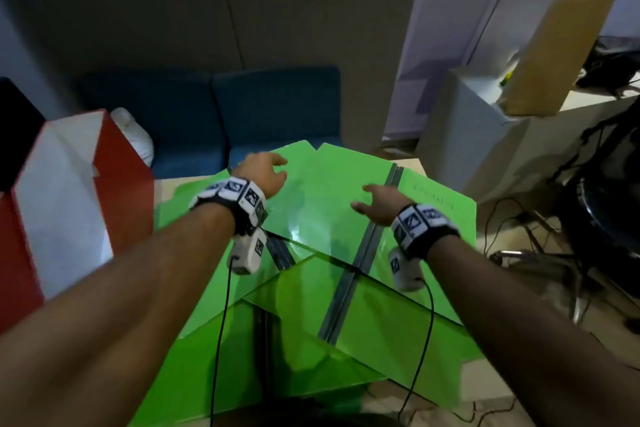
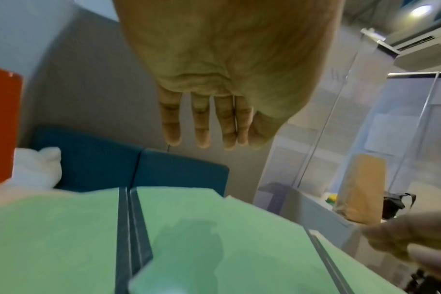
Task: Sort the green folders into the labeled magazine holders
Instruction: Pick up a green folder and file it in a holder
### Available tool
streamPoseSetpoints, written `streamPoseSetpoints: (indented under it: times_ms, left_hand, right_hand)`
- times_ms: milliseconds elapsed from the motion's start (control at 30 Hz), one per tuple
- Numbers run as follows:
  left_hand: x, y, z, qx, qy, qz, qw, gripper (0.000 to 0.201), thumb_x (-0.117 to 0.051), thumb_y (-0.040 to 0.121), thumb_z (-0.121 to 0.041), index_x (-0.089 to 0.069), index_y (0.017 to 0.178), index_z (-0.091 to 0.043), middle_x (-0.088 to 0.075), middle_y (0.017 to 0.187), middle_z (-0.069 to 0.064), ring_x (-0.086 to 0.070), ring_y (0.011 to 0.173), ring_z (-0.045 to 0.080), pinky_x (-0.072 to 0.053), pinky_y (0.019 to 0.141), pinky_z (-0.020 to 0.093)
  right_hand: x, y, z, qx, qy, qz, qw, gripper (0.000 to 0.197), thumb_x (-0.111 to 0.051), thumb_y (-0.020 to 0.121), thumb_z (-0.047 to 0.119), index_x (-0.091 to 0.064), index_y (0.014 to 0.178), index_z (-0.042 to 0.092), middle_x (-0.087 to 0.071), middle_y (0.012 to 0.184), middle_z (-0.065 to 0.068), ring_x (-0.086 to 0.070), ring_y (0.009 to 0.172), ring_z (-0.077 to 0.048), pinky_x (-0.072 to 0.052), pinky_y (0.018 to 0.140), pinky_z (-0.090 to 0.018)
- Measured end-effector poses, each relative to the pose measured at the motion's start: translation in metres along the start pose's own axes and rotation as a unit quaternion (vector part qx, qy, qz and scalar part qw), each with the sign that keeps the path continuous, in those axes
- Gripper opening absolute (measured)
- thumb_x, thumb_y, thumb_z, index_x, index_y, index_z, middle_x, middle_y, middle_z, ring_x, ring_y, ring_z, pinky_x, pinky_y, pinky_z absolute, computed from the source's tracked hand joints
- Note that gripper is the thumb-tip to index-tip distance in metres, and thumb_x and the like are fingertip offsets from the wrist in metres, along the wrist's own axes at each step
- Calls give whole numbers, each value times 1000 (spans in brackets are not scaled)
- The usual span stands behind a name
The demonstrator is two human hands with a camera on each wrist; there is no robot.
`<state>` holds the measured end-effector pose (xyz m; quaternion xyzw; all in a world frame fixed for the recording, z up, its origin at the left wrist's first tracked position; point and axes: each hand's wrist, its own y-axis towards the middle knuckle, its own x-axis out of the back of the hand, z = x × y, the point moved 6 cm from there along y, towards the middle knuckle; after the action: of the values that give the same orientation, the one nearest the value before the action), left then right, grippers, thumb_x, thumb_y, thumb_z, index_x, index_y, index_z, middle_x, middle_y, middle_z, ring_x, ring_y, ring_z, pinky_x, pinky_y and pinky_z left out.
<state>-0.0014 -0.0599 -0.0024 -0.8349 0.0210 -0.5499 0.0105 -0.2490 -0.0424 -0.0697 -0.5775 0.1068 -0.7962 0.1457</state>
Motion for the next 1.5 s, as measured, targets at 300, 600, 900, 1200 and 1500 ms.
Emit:
streamPoseSetpoints:
  times_ms: [300,600,900,1200,1500]
  left_hand:
    - [-146,-58,10,16,-38,202,979,47,-65,90,-30,-52,135,-26,-52,141,2,-55,121,20,-44,103,32]
    - [-182,-98,4,-78,114,223,965,74,-61,90,-38,-21,152,-28,-42,150,1,-32,140,24,-29,114,42]
    - [-176,-106,6,-141,160,141,967,88,-62,83,-6,-14,153,-30,-12,159,2,-10,147,23,-16,120,44]
    - [-187,-109,9,-150,219,204,942,80,-59,91,-16,-10,154,-25,-34,148,6,-37,133,26,-33,110,48]
    - [-129,-96,-9,-85,50,82,992,67,-55,81,9,-43,136,-27,-41,147,-6,-46,130,15,-20,119,47]
  right_hand:
    - [-136,-40,-51,5,-72,95,993,114,-69,76,58,9,152,22,6,161,-5,-5,148,-26,-20,116,-51]
    - [-143,-52,-41,86,-78,101,988,77,-55,94,34,-8,153,22,-10,160,-7,-6,147,-35,-22,117,-47]
    - [-160,-76,-41,159,-131,101,973,52,-38,101,37,-23,151,28,-21,158,-6,-9,145,-40,-23,116,-52]
    - [-129,-89,-31,217,-124,36,968,46,-51,97,20,-43,141,25,-44,146,-3,-39,136,-24,-47,97,-42]
    - [-56,-110,2,308,-58,-236,920,39,-88,64,14,-74,100,23,-74,96,4,-73,78,-16,-55,51,-26]
